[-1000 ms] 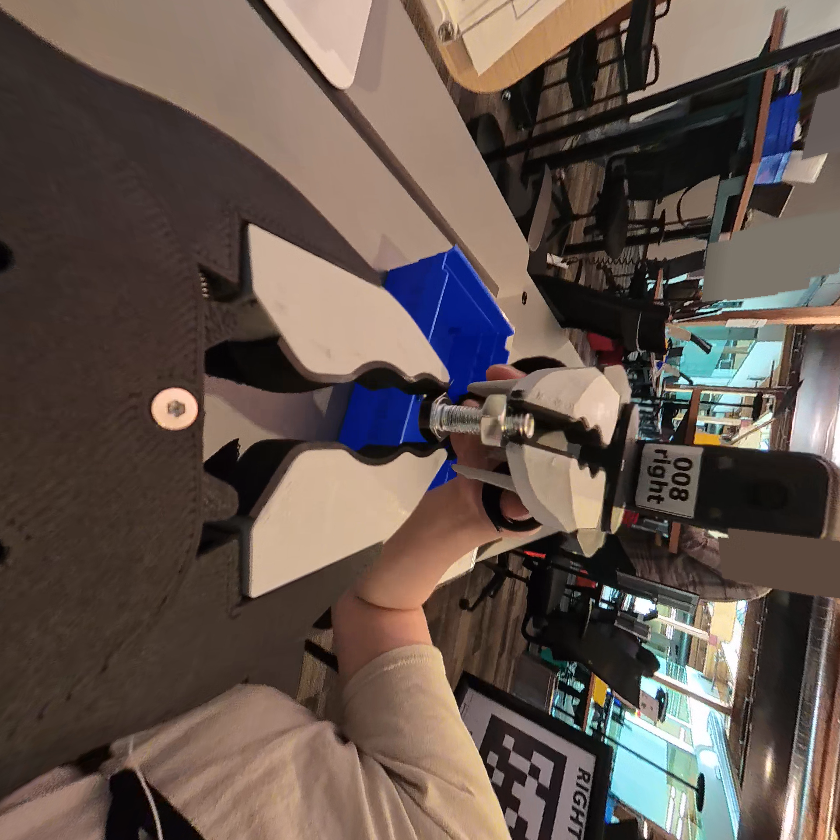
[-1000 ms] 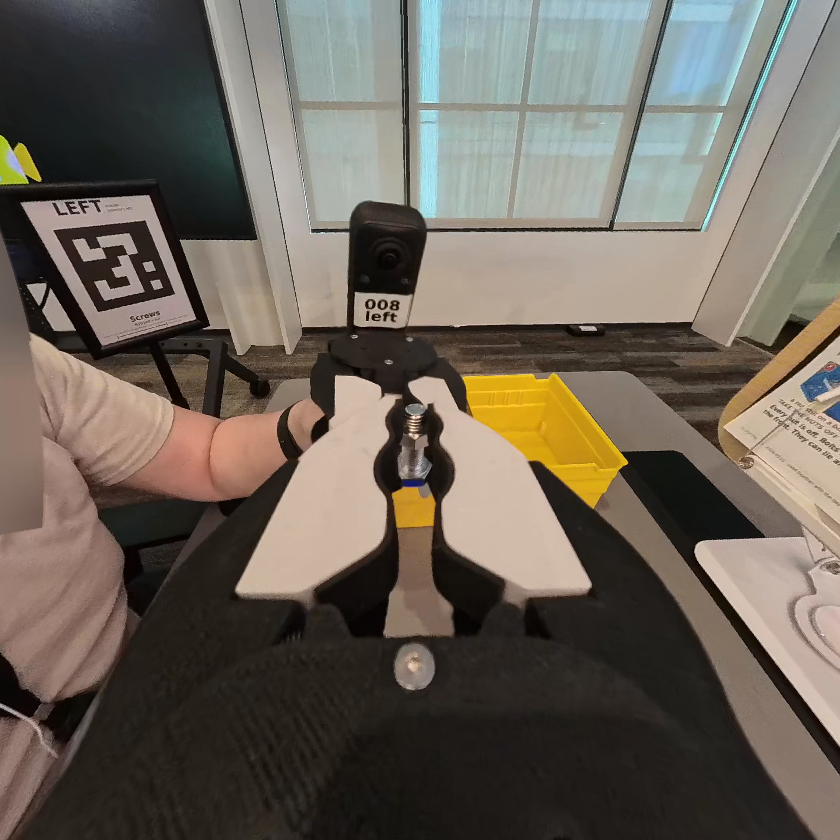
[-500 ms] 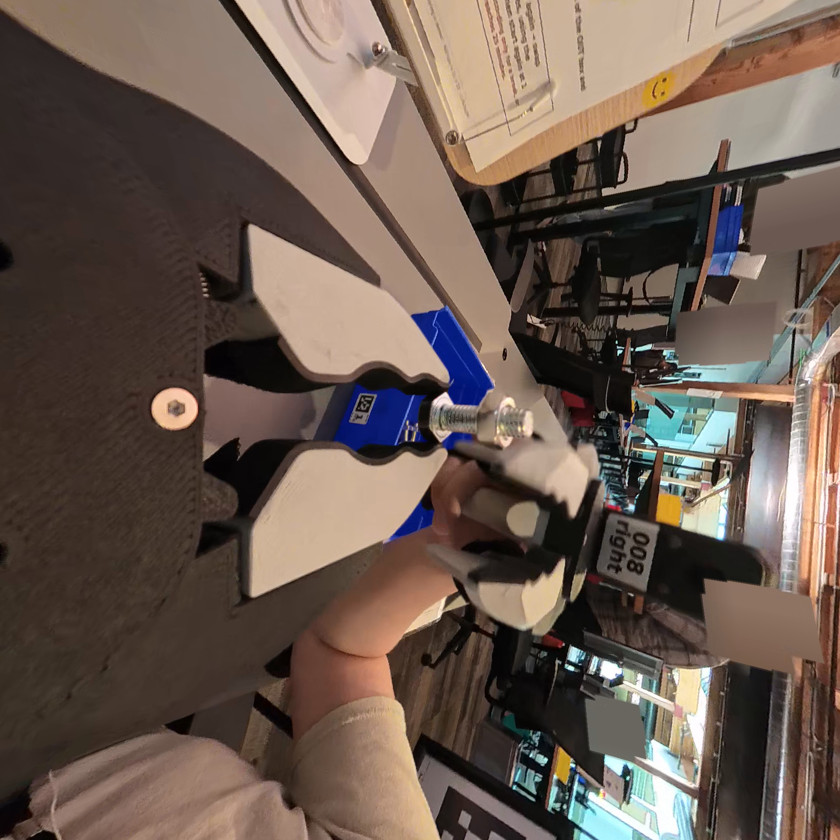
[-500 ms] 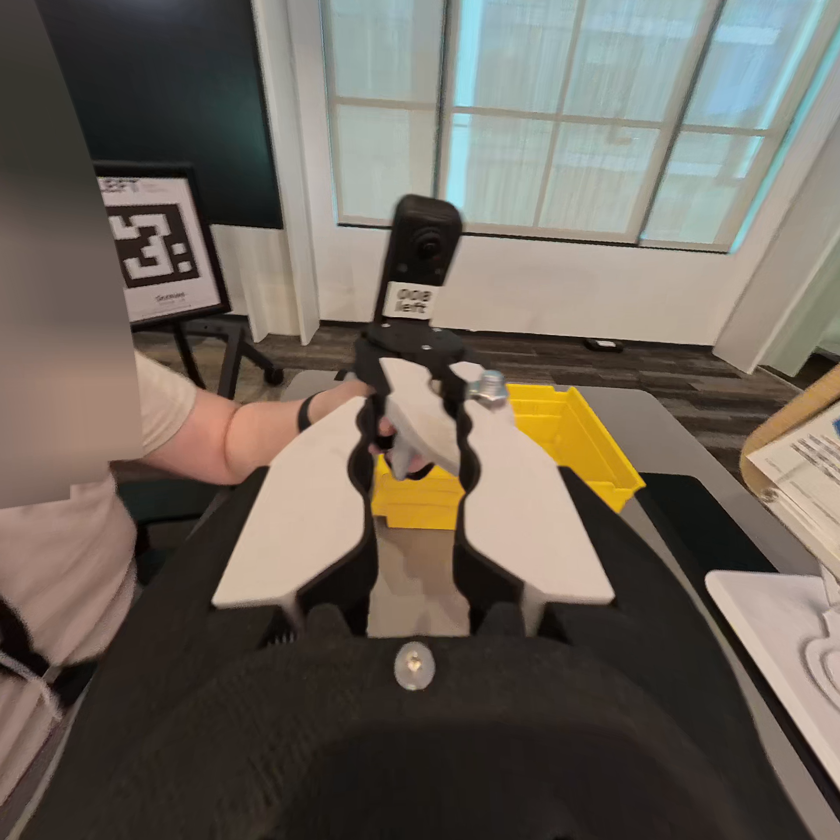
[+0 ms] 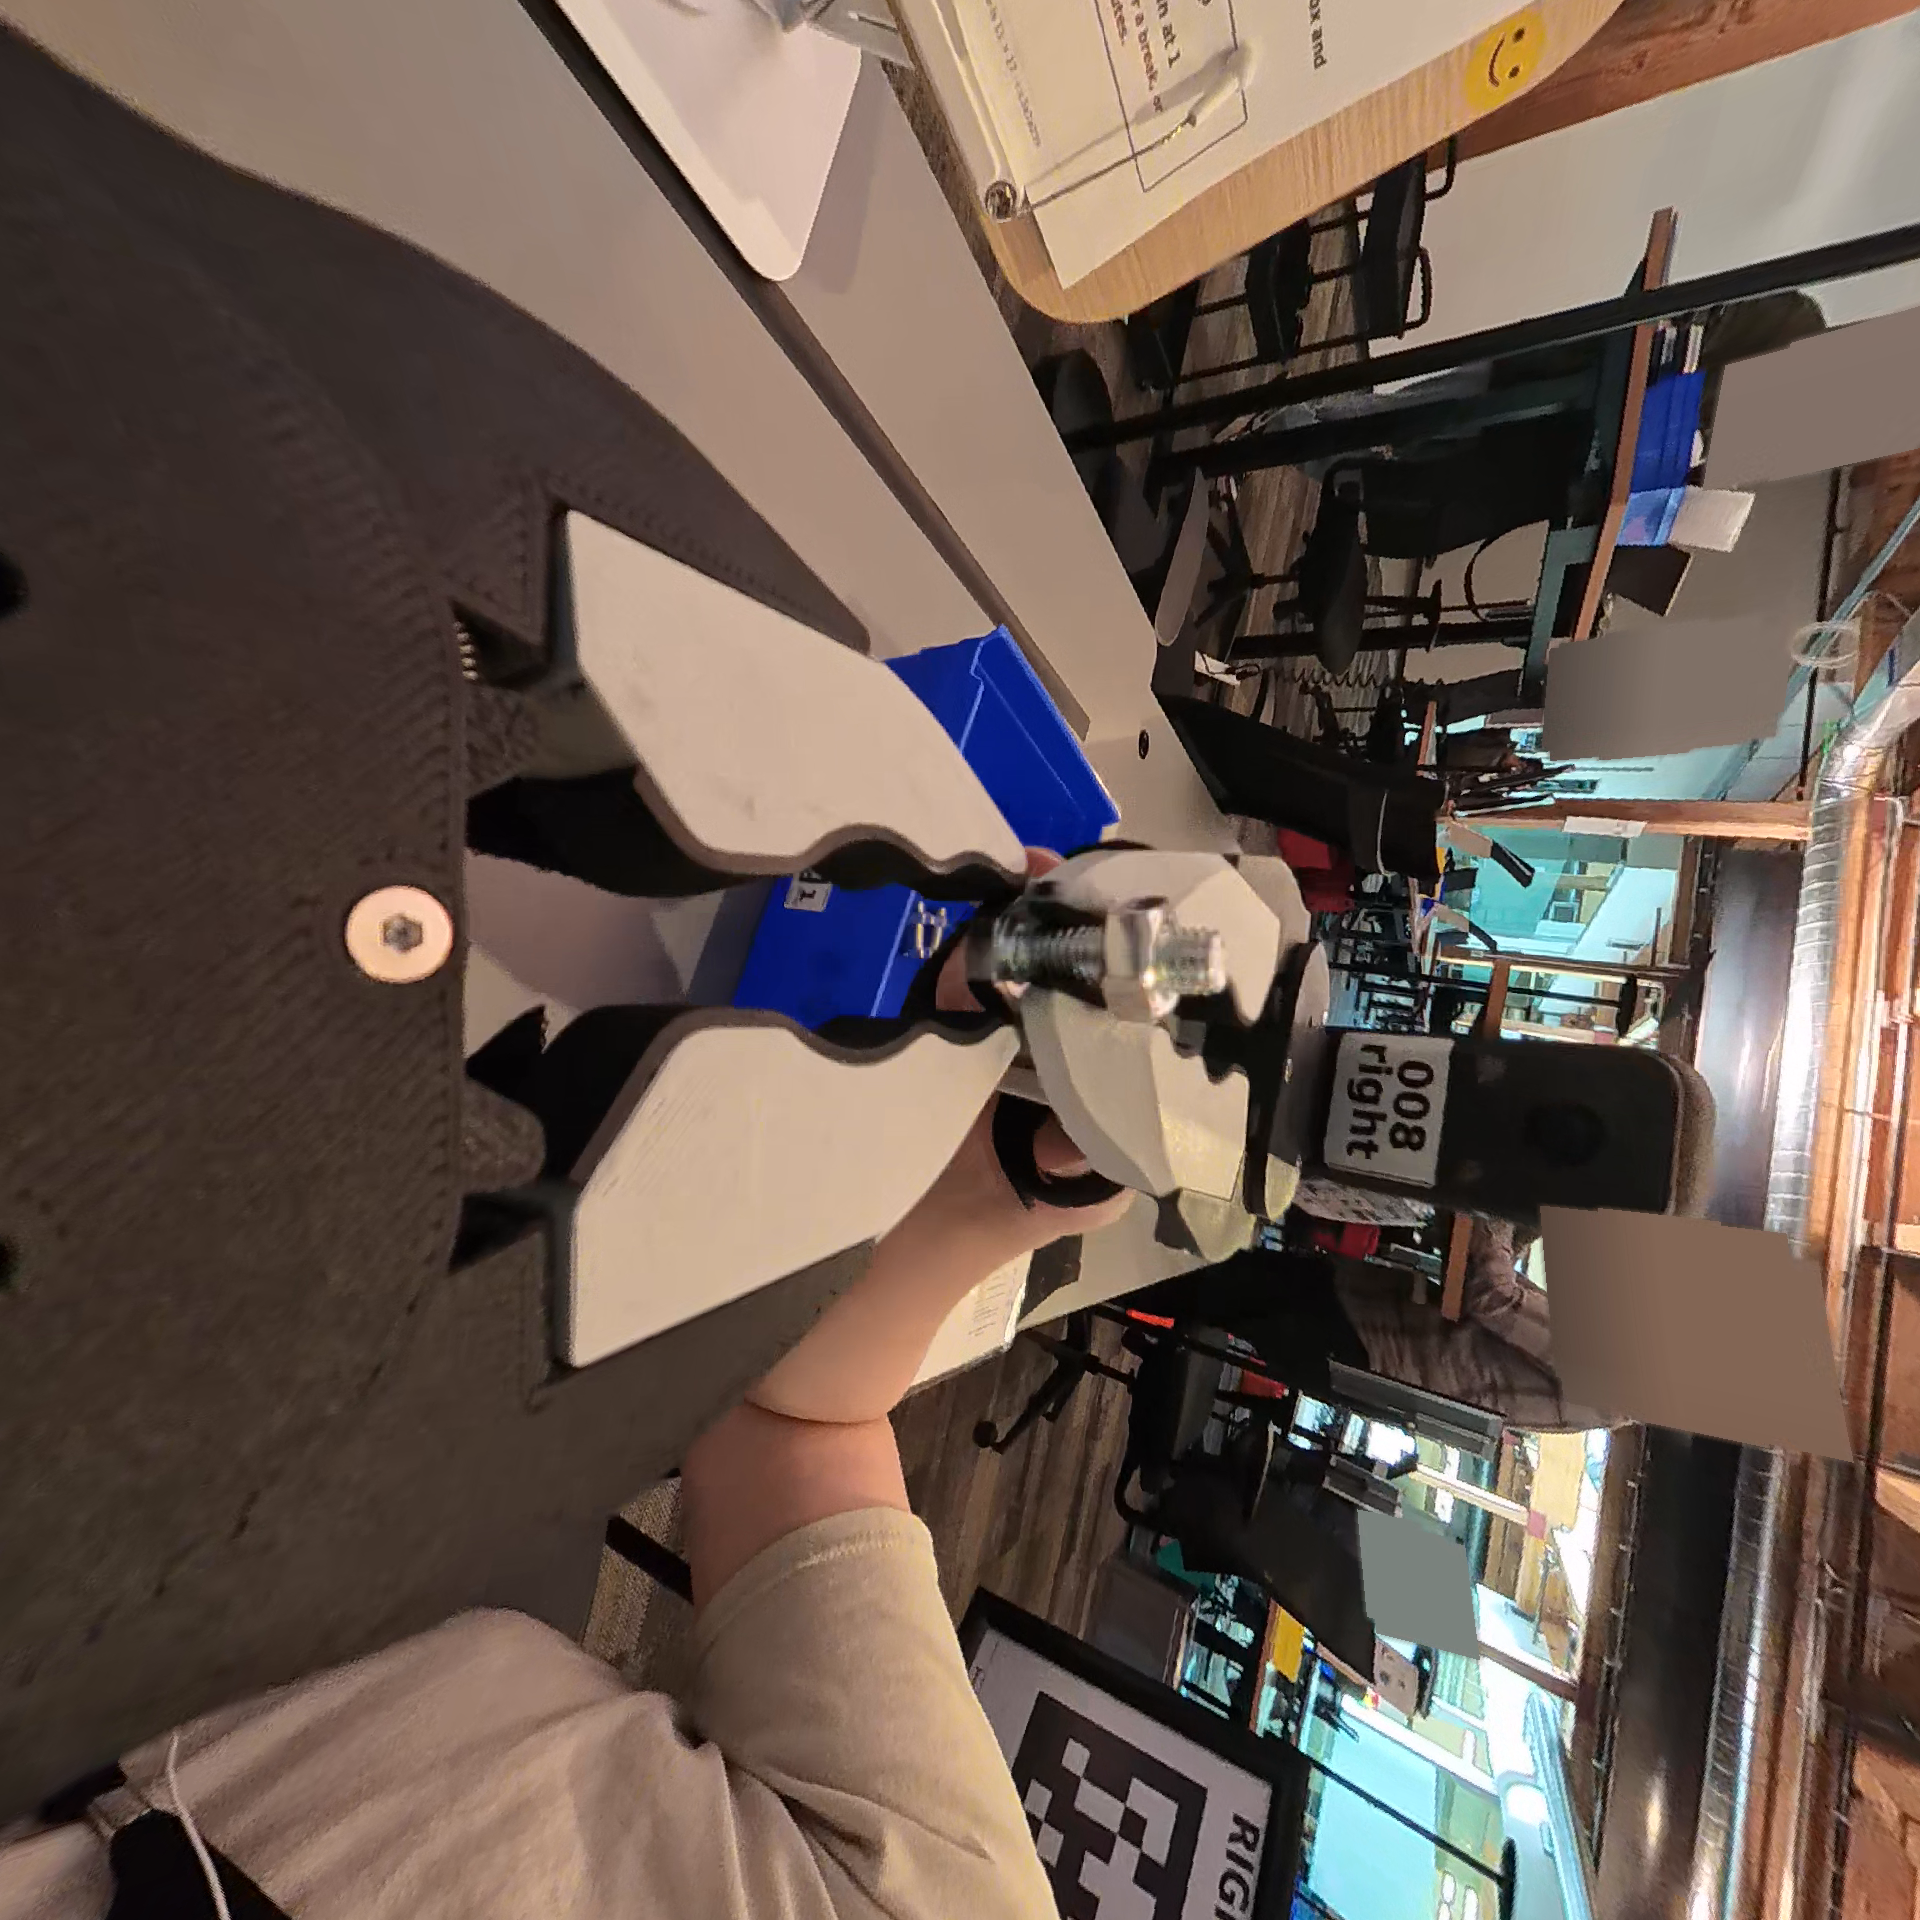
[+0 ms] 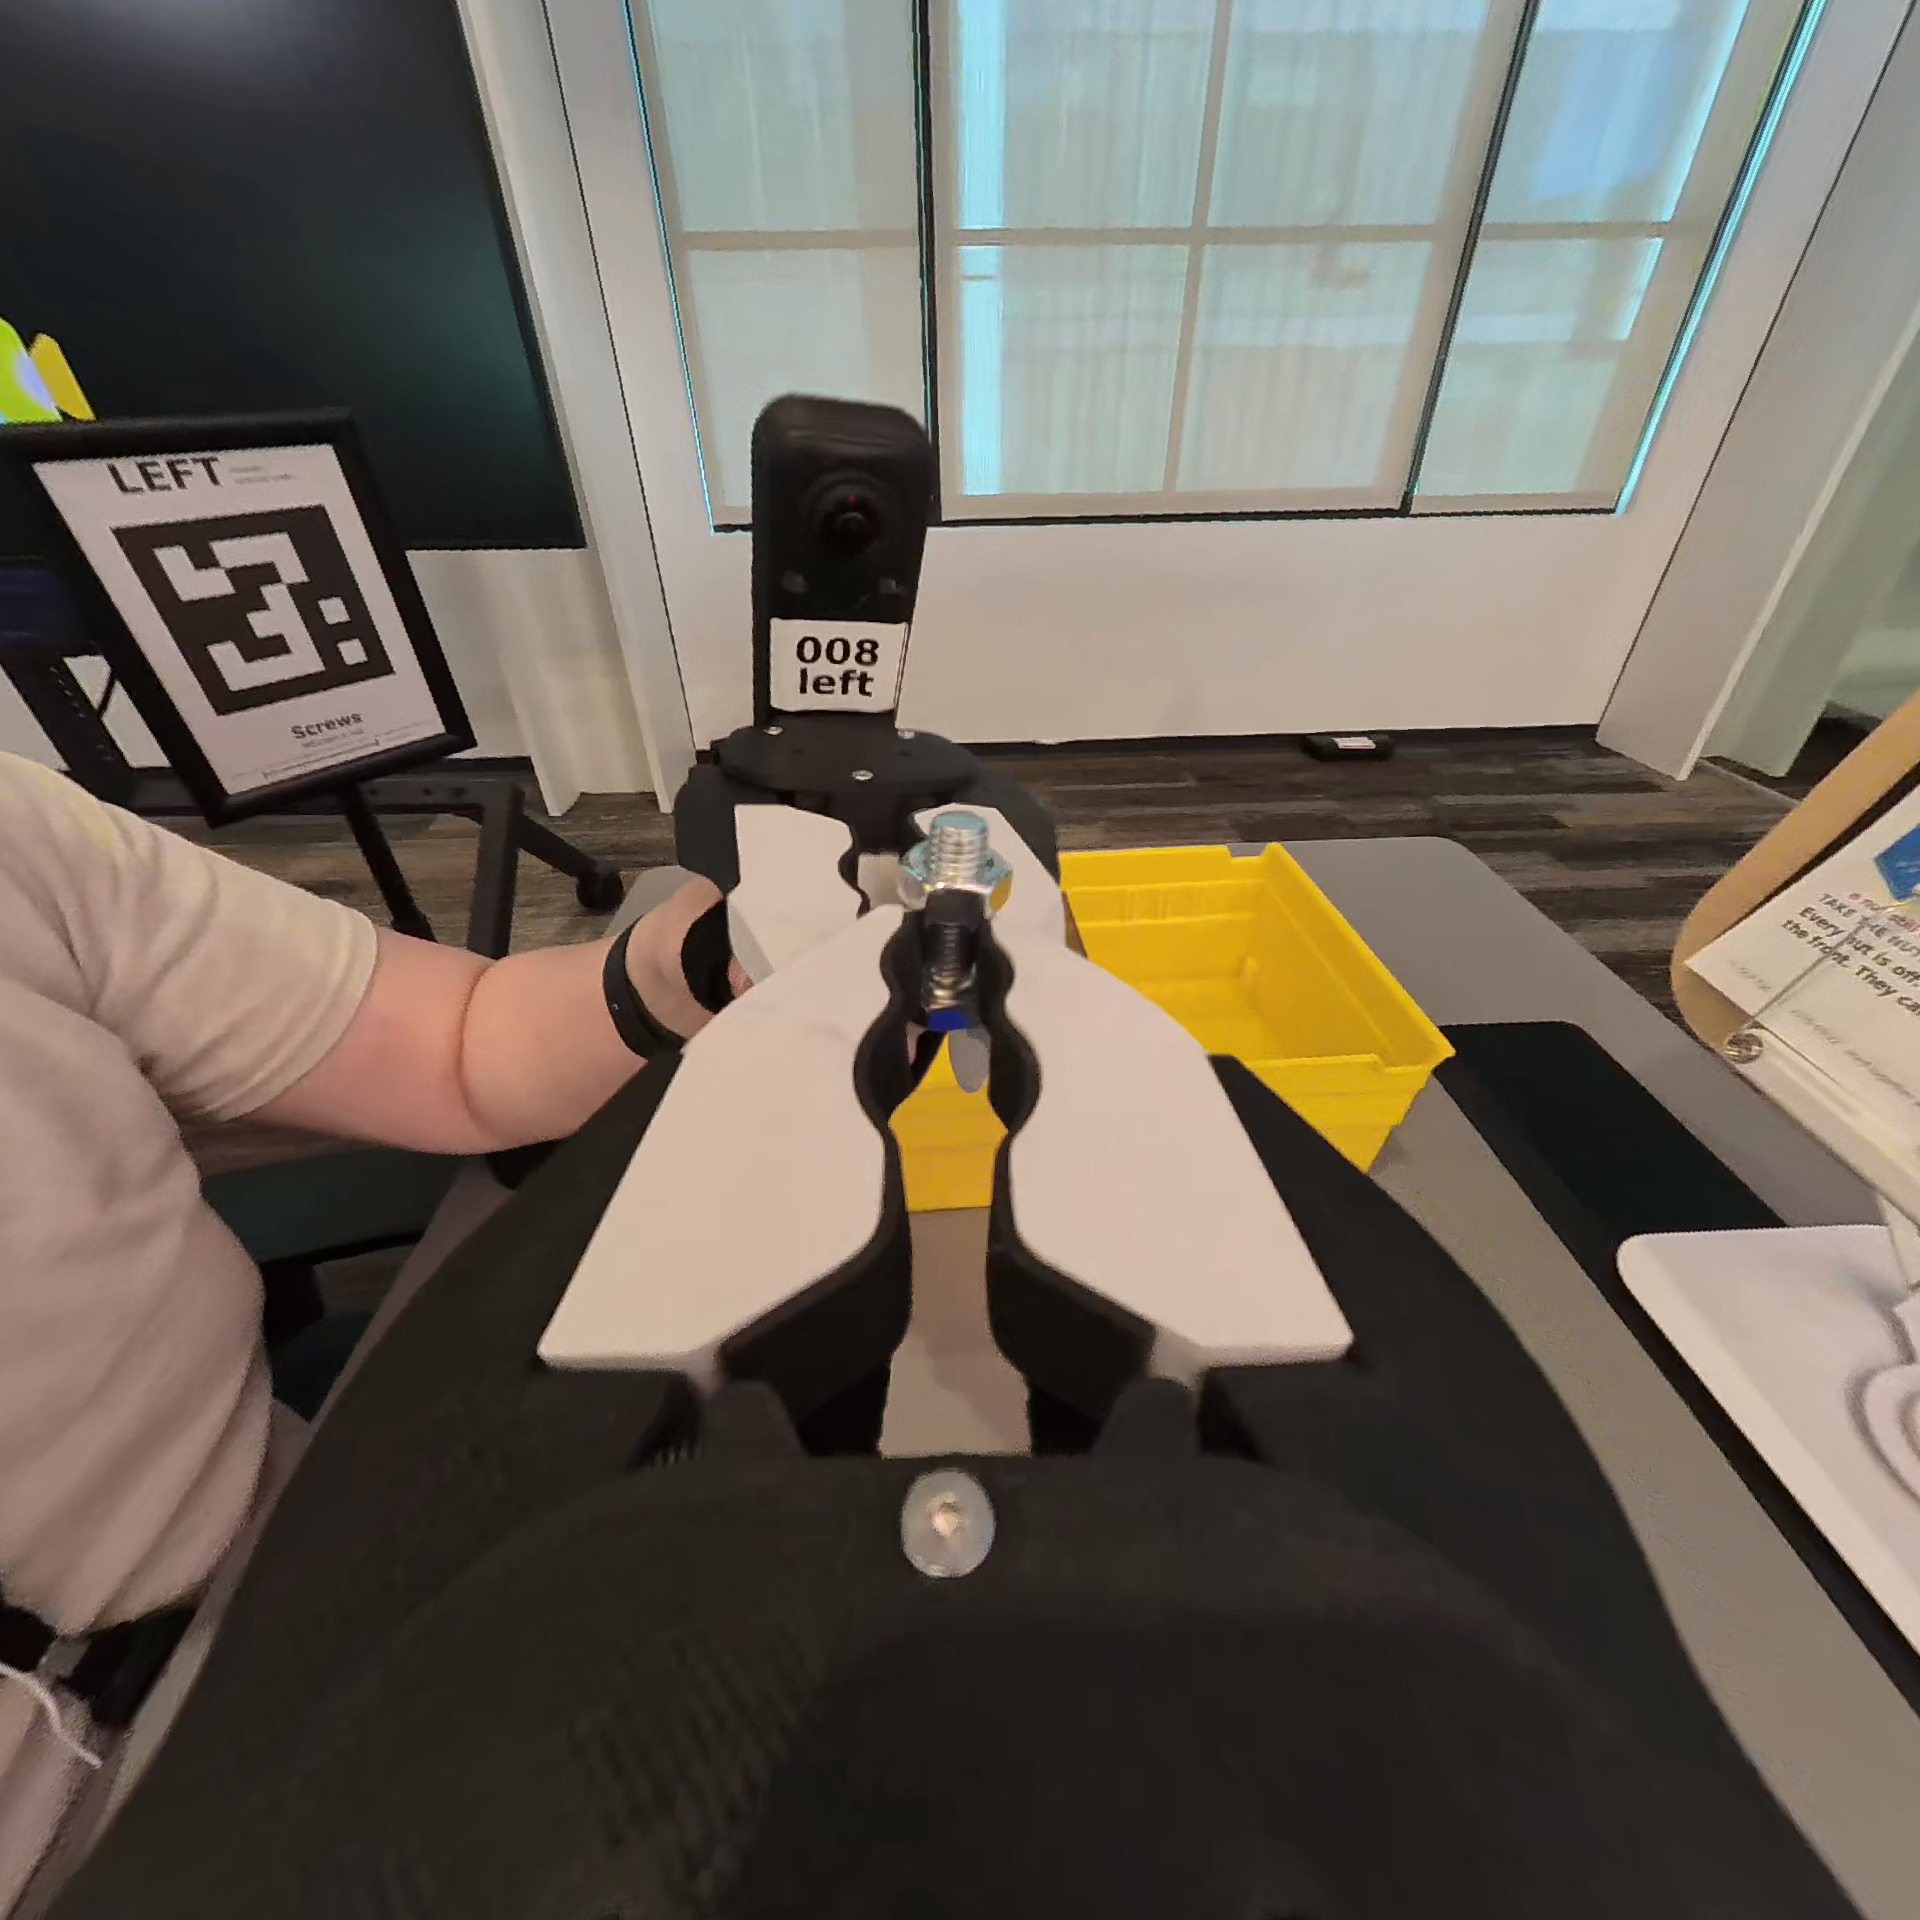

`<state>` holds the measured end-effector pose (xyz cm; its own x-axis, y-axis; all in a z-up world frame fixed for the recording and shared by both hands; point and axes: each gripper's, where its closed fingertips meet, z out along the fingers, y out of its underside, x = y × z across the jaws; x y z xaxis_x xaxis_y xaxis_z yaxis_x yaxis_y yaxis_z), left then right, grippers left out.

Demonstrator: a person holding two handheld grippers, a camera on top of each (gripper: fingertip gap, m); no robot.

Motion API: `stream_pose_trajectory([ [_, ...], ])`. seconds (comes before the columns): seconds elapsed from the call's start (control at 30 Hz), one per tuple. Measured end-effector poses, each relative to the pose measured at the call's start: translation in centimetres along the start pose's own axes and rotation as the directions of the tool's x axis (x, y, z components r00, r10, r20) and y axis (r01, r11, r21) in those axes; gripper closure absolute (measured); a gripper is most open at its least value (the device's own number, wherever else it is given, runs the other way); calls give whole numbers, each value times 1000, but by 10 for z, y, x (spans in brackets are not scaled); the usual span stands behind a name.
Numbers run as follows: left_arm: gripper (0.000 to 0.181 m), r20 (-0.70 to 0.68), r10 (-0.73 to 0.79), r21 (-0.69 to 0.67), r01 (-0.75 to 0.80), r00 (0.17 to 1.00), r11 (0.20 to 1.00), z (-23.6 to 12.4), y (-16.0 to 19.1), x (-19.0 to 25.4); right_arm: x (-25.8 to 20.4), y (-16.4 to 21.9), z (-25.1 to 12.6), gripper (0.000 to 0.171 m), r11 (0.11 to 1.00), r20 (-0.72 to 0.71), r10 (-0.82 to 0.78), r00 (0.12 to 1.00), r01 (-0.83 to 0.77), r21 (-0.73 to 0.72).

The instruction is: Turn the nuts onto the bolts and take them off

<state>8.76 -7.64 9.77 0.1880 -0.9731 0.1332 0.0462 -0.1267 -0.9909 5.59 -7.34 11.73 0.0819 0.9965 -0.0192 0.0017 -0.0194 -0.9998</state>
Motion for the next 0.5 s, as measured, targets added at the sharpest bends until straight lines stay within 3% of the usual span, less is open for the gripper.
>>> stream_pose_trajectory([
  [0.13, 144, -5, -27, -12, 27, 1000, 1000, -5, -4, -1, 21, -12, -37, 161, 999, -123, -26, 992, 22, -29],
  [0.2, 142, 6, -25, -21, 25, 1000, 999, -10, -7, -1, 38, -3, -81, 161, 986, -234, -21, 972, -18, -163],
  [0.27, 143, 29, -28, -30, 29, 999, 999, -14, -9, -3, 59, 36, -142, 161, 912, -403, 9, 915, -173, -373],
  [0.33, 144, 51, -24, -47, 26, 998, 999, -16, -9, -5, 81, 94, -219, 161, 736, -630, -17, 776, -417, -533],
  [0.4, 145, 56, -13, -70, 17, 998, 997, -17, -8, -5, 81, 150, -283, 161, 499, -782, 24, 622, -686, -530],
  [0.5, 146, 55, -6, -91, 11, 998, 996, -17, -6, -3, 62, 211, -314, 161, 213, -836, 185, 517, -851, -480],
])
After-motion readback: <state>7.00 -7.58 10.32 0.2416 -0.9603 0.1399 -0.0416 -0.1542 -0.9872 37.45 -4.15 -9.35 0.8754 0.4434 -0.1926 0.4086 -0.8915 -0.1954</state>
